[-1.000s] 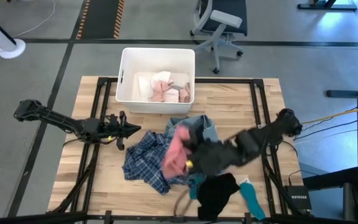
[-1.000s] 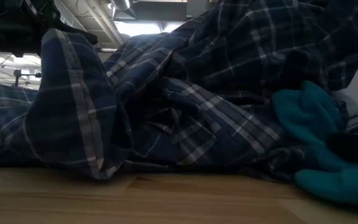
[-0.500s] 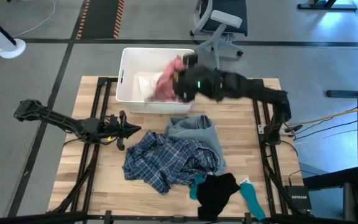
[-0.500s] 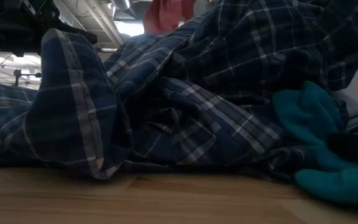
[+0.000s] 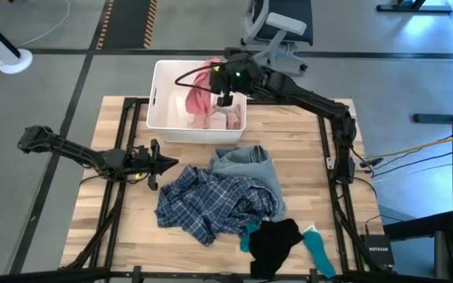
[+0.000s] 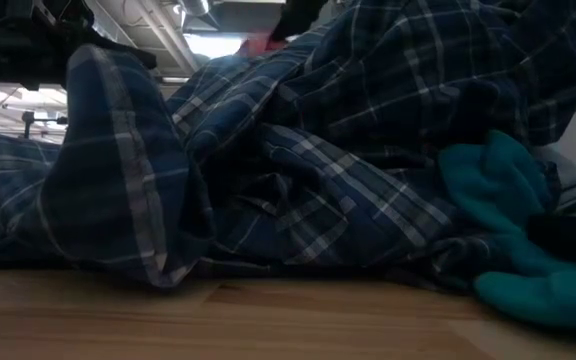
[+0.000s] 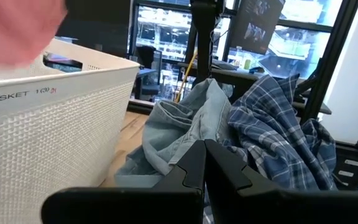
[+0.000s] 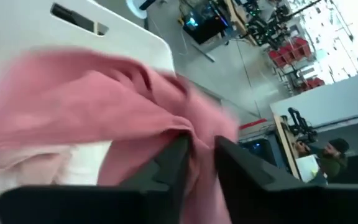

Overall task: Sort clothes
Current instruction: Put the pink underwear into the white bin, then put the left blue sock into the white bin

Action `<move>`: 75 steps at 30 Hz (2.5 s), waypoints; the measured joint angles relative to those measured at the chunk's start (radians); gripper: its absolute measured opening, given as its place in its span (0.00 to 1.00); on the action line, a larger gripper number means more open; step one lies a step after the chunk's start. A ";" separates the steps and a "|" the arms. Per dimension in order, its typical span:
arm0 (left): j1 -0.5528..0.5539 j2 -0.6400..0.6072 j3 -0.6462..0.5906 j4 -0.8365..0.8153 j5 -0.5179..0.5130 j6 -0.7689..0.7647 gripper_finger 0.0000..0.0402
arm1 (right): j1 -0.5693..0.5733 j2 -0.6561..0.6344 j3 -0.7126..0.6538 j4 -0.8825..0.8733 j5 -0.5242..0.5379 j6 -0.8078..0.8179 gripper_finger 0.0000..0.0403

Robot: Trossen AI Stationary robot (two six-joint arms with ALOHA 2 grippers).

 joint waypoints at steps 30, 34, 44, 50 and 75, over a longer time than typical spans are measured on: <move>0.000 0.001 0.000 -0.028 0.000 -0.052 0.00 | 0.785 -0.167 -0.075 -0.650 -0.021 0.454 0.65; 0.000 0.001 0.000 -0.032 0.000 -0.058 0.00 | 0.928 -0.160 -0.245 -0.537 -0.023 0.561 0.66; 0.000 0.000 0.000 -0.038 0.000 -0.076 0.00 | 1.101 -0.162 -0.622 -0.247 -0.028 0.519 0.62; 0.000 0.000 0.000 -0.037 0.000 -0.083 0.00 | 1.093 -0.161 -0.769 -0.142 0.010 0.350 0.60; 0.000 0.000 0.000 -0.060 -0.001 -0.080 0.00 | 0.977 -0.022 -0.898 -0.040 0.169 -0.180 0.56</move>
